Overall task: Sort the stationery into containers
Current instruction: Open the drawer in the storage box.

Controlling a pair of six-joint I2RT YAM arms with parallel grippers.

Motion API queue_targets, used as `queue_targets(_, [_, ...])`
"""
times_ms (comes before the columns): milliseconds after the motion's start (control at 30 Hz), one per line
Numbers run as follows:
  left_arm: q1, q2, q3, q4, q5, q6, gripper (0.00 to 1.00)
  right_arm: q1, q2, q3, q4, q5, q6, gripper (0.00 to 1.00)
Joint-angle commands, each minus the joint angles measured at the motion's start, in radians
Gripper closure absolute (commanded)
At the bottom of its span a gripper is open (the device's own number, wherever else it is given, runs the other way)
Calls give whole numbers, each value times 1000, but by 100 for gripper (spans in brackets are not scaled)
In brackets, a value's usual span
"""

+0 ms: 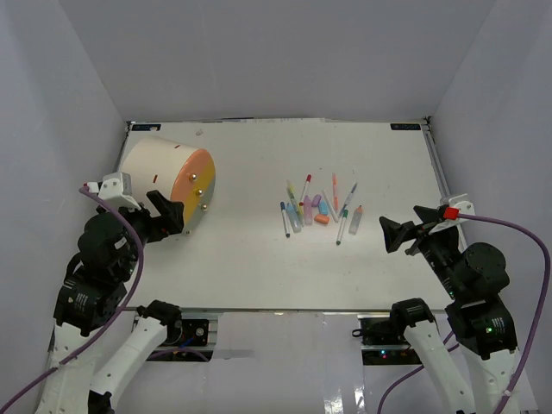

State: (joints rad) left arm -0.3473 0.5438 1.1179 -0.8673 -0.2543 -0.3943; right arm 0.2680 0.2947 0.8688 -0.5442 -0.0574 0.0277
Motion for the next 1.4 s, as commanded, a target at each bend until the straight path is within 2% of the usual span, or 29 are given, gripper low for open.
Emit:
queue_targets(0, [-4, 25, -7, -15, -13, -12, 2, -1, 6, -5, 43, -18, 15, 10])
queue_targets(200, [-4, 42, -7, -18, -26, -18, 2, -1, 26, -24, 26, 4, 40, 10])
queue_targets(333, [-4, 82, 6, -6, -14, -20, 2, 0, 78, -37, 18, -135, 37, 10])
queue_targets(533, [-4, 172, 75, 2, -37, -11, 2, -1, 153, -54, 0, -211, 20, 10])
queue_targets(867, [-5, 563, 356, -79, -56, 84, 2, -1, 143, -85, 4, -167, 52, 10])
queue_targets(1033, [-45, 711, 460, -111, -207, 121, 4, -1, 135, -96, 6, -165, 66, 10])
queue_targets(1167, [-161, 788, 542, -127, -377, 155, 10, -1, 138, -103, 10, -170, 72, 10])
queue_targets(1267, [-260, 844, 546, -134, -555, 186, 14, -1, 141, -113, 16, -162, 78, 10])
queue_targets(1367, [-303, 878, 519, -134, -700, 199, 21, -1, 138, -114, 12, -139, 90, 10])
